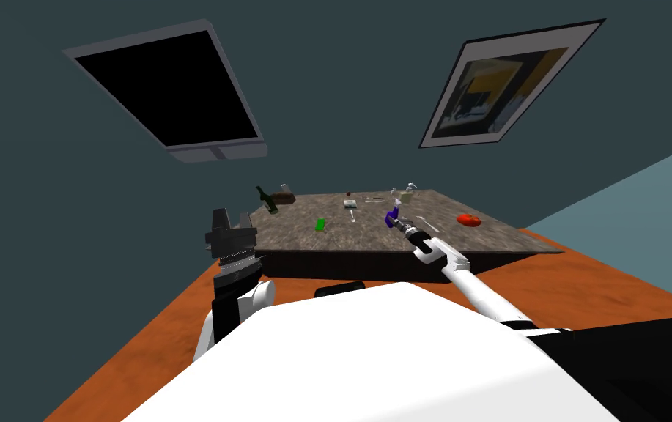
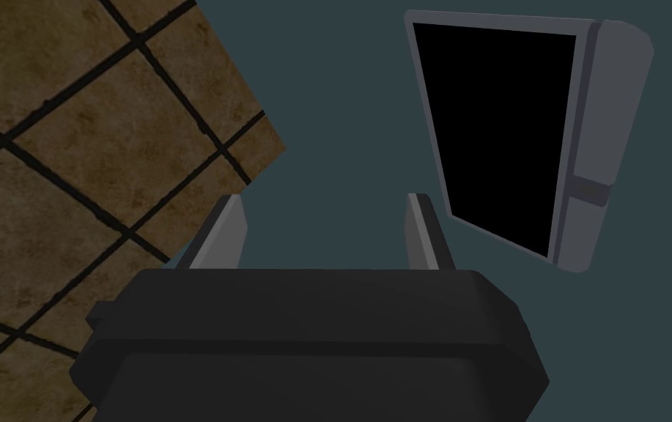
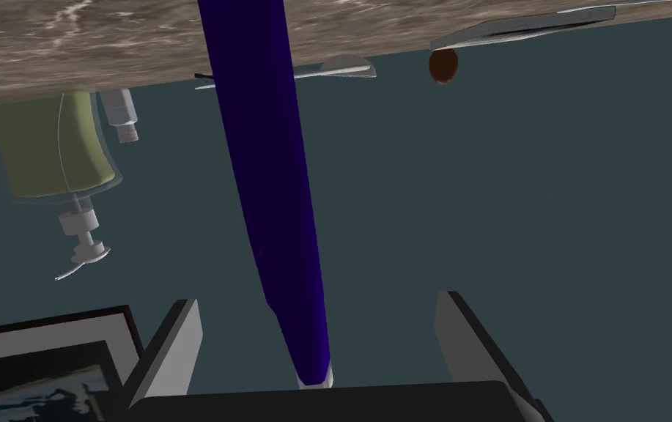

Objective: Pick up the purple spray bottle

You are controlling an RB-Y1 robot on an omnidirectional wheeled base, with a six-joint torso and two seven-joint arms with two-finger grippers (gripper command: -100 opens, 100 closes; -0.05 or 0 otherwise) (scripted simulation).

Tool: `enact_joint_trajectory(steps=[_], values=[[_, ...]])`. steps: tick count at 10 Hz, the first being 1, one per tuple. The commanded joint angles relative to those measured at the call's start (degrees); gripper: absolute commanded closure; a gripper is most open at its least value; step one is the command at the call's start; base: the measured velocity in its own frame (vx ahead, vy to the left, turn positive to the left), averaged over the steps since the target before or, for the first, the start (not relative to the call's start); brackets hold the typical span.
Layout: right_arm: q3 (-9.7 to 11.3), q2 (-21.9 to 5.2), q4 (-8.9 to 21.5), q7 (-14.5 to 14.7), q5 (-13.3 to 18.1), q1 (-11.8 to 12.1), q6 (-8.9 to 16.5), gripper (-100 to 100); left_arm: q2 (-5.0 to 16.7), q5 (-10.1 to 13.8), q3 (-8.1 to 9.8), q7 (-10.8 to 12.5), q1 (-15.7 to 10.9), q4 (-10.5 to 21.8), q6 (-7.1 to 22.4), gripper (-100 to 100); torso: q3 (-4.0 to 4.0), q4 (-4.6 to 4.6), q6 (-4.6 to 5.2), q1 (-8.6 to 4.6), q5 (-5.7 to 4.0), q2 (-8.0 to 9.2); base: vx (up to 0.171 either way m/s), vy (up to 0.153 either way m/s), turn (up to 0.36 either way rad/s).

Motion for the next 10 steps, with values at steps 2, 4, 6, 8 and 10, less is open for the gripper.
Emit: enact_joint_trajectory(steps=[2,4,6,8,10], values=[[0.0,-2.7,2.1,0.6,1.2,-0.9,2.0,-100,0.0,0.0,0.0,0.0,0.0,0.0,0.0,0,0.01,0.0,0.0,-0.02,-0.01,0.02,0.017,0.054,0.049],[0.0,-4.7,3.8,1.3,2.3,-1.6,3.3,-100,0.0,0.0,0.0,0.0,0.0,0.0,0.0,0,0.03,0.01,0.0,-0.06,-0.02,0.06,0.015,0.049,0.06],[0.0,-4.0,3.6,1.2,2.2,-1.6,3.0,0,0.0,0.0,0.01,0.0,0.0,0.0,0.0,0,0.04,0.01,0.03,-0.14,-0.03,0.08,0.005,0.011,0.002],[1.4,-2.9,7.7,1.9,2.5,-5.7,1.9,-100,0.0,0.0,0.01,0.0,0.0,0.0,0.0,0,0.08,0.02,0.06,-0.25,-0.07,0.14,-0.014,-0.001,-0.135],[2.9,-1.8,11.9,2.5,2.8,-9.4,0.7,-100,0.0,0.0,0.01,0.0,0.0,0.0,0.0,0,0.11,0.03,0.06,-0.27,-0.07,0.19,-0.024,-0.004,-0.128]])
